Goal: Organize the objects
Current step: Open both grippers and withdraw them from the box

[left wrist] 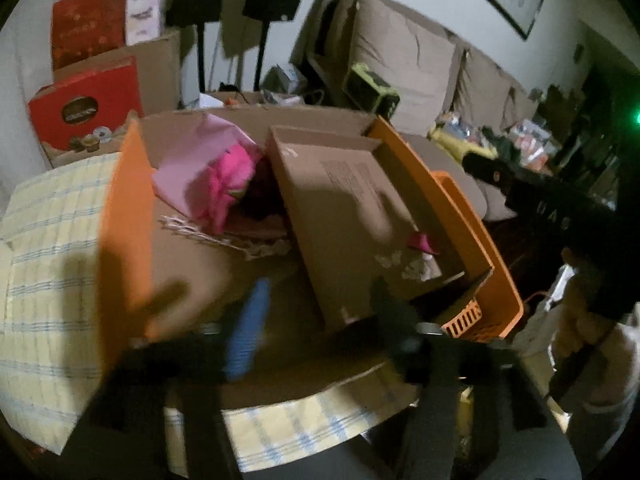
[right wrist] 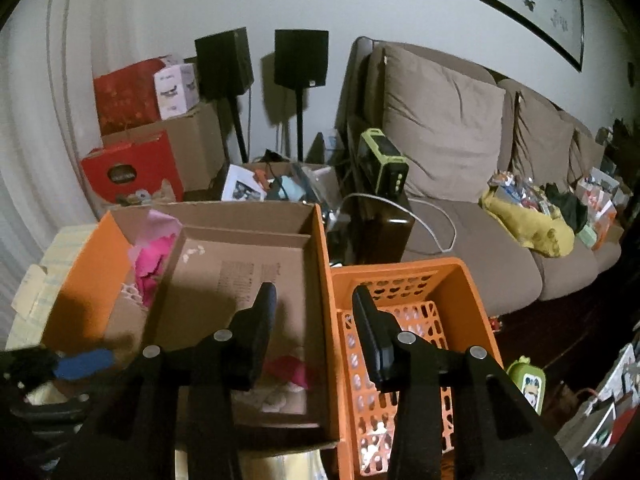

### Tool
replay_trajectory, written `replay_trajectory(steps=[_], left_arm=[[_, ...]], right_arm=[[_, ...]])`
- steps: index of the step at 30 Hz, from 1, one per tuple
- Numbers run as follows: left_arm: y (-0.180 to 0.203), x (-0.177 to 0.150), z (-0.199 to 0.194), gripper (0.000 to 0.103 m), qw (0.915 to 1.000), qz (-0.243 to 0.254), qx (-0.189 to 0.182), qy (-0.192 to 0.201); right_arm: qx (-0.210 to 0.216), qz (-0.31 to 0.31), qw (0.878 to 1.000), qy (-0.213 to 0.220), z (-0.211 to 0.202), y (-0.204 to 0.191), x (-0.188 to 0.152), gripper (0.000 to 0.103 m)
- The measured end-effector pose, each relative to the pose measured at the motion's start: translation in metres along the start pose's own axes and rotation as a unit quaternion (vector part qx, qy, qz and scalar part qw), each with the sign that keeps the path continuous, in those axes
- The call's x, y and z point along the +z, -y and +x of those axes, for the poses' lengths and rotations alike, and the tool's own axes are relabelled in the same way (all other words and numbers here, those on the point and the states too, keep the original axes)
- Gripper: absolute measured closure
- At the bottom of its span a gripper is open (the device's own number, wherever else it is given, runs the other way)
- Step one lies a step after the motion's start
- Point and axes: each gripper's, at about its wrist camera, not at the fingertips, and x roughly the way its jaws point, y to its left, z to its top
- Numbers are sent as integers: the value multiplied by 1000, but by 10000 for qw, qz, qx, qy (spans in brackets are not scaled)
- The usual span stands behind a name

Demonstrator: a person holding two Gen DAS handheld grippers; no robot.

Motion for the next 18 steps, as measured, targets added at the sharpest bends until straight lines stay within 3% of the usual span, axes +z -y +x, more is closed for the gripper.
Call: replay_trajectory(steps=[10, 13, 18], left_arm=[[-60, 0, -65, 34, 9974, -341, 459, 436], [-78, -3, -80, 35, 9960, -514, 537, 499], [-104, -9, -106, 34, 9927, -598, 804, 678]], right_arm=[[450, -262, 9986, -48, -15, -38, 0, 62], [601, -421, 9973, -19, -20, -61, 3, 49], [726, -567, 9957, 86, -26, -95, 5, 39]])
